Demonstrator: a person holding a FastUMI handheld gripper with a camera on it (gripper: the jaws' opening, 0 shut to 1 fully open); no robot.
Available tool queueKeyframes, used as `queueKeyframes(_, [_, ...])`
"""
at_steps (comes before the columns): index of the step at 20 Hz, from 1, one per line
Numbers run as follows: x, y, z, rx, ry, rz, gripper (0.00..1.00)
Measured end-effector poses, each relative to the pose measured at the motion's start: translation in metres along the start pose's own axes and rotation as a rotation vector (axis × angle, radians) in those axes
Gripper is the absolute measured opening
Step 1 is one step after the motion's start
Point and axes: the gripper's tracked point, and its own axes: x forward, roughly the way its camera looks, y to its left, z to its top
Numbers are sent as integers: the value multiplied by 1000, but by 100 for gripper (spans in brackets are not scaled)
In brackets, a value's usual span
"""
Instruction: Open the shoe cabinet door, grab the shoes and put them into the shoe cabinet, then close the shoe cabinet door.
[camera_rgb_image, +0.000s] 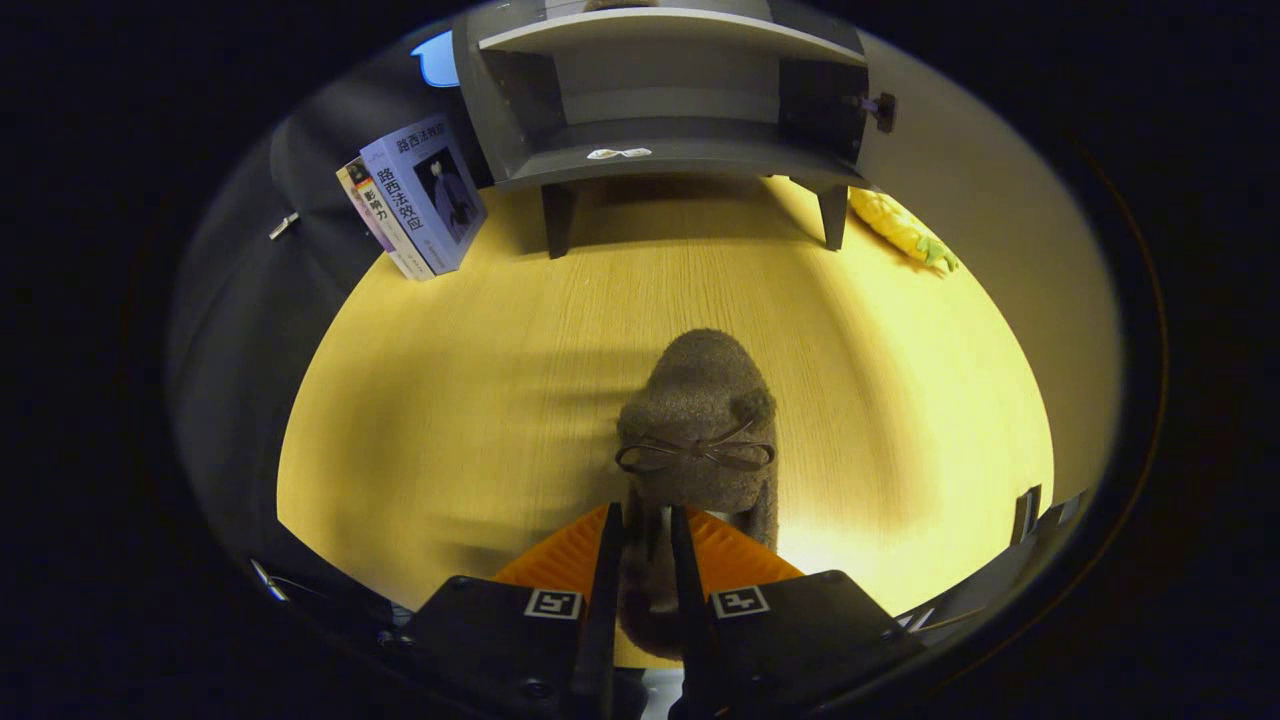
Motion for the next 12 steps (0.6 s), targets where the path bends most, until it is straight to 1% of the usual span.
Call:
queueKeyframes(3, [8, 1, -4, 30, 18, -3, 33])
queueKeyframes(6, [19, 2, -6, 23, 33, -8, 31])
queueKeyframes(8, [26, 3, -1, 19, 18, -9, 31])
queueKeyframes(12, [44, 0, 14, 54, -14, -15, 30])
